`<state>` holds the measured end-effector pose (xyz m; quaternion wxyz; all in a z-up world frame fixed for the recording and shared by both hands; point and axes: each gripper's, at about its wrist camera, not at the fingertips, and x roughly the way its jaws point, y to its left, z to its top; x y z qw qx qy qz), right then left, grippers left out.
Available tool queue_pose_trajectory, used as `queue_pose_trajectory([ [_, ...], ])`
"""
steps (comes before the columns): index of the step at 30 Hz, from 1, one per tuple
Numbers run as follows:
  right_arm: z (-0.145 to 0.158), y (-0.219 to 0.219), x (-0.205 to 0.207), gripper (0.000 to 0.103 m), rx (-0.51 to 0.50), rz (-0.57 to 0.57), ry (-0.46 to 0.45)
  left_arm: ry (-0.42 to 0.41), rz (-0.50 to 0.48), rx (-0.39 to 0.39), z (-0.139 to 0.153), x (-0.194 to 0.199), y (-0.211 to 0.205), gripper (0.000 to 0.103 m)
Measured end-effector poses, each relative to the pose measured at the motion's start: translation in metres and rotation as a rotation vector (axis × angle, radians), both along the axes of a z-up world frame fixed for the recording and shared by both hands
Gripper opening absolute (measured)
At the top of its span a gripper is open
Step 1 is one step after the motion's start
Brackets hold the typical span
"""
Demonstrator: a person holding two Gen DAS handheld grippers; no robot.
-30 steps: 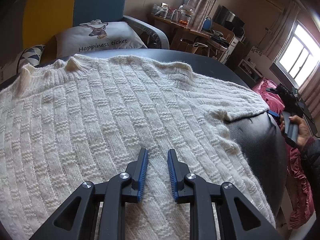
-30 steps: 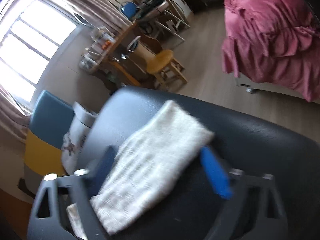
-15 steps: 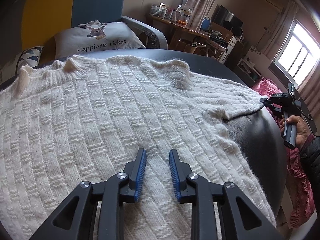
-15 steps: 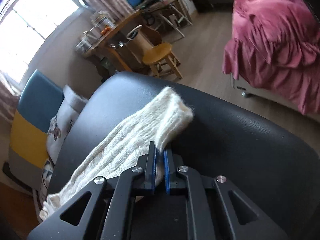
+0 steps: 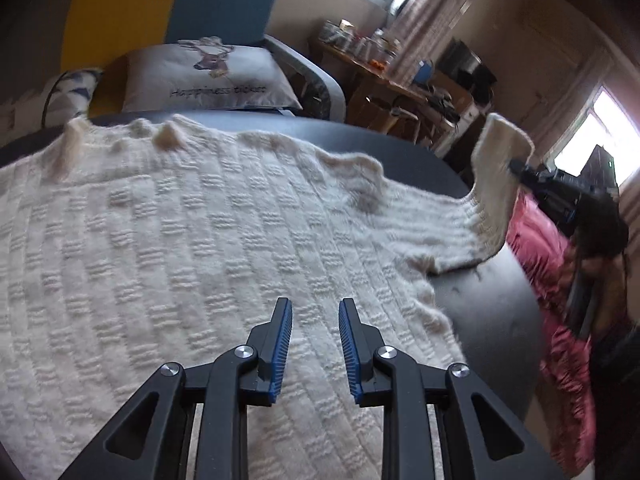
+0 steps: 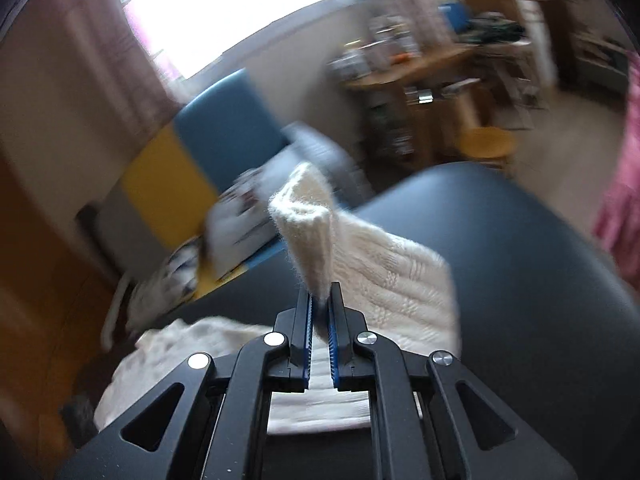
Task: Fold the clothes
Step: 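Lift the sleeve cuff with the right tool and fold it across the body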
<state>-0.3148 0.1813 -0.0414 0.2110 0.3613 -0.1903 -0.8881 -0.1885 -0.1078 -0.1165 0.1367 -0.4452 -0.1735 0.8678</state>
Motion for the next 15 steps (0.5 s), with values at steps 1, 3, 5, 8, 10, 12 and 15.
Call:
queue_pose_trajectory([
  [1,-0.002,-0.02,0.003,0.007,0.013,0.041,-0.004,-0.007,0.009,0.027,0.001,0.001,-0.006,0.024],
  [3,-0.009,-0.057,0.01,0.007,0.052,0.113,-0.016,-0.02,0.026,0.081,0.004,0.002,-0.017,0.024],
  [5,-0.018,-0.092,0.017,0.007,0.091,0.177,-0.031,-0.044,0.041,0.138,0.006,0.001,-0.029,0.024],
  [8,-0.041,-0.137,0.027,0.007,0.153,0.25,-0.064,-0.07,0.057,0.205,0.006,-0.002,-0.04,0.024],
  [10,-0.058,-0.163,0.036,0.007,0.198,0.291,-0.081,-0.088,0.064,0.249,0.006,-0.006,-0.045,0.024],
  [12,-0.07,-0.18,0.044,0.007,0.253,0.316,-0.086,-0.103,0.068,0.307,0.003,-0.011,-0.047,0.026],
  [15,-0.082,-0.199,0.058,0.007,0.358,0.352,-0.06,-0.154,0.084,0.433,-0.008,-0.022,-0.048,0.027],
])
